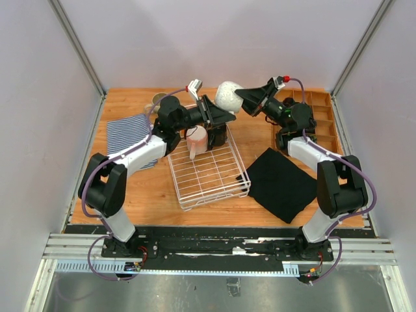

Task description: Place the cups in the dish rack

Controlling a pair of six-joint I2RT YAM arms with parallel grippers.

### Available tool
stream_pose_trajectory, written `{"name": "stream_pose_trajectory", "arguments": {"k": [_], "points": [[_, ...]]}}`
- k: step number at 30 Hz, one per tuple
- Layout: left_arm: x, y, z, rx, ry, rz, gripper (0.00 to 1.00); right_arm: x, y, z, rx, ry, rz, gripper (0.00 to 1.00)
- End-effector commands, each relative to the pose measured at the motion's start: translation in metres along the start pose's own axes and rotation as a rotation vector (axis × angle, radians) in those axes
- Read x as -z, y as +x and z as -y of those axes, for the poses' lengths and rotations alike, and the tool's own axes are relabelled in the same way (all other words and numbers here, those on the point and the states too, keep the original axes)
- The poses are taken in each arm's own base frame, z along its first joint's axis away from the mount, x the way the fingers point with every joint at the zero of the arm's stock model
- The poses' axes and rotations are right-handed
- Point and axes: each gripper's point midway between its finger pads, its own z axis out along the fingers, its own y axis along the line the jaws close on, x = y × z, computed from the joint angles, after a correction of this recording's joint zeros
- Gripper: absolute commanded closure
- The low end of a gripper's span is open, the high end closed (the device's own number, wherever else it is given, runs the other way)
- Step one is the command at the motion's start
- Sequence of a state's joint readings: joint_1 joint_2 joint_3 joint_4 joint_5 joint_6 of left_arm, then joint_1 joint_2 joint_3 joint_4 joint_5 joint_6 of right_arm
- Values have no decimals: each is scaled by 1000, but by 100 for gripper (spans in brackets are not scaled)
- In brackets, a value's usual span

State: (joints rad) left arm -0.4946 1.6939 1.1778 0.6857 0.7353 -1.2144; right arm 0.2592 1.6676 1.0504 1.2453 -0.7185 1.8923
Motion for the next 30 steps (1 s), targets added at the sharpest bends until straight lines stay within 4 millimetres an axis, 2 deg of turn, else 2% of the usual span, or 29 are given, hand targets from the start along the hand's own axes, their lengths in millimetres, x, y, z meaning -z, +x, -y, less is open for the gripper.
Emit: {"name": "stream_pose_trajectory", "arguments": {"k": [1,5,9,14,18,21,27,30], "points": [[11,-23,45,-144,73,120,99,5,27,4,92,5,-113,65],[17,-19,38,-161,41,127,99,11,22,6,97,16,-96,55],[24,-6,25,-187,-28,99,99,28,10,17,112,76,-62,52],[33,21,-6,-276,-201,25,100,64,-6,41,179,218,-32,49],[35,48,-30,-340,-333,-56,99,99,-23,58,273,387,-10,42],[38,68,-41,-344,-364,-99,99,124,-35,67,358,552,-1,33],[53,85,-67,-386,-505,-112,99,155,-54,56,528,755,6,9],[58,84,-79,-421,-589,-102,99,161,-56,53,538,778,18,3]]}}
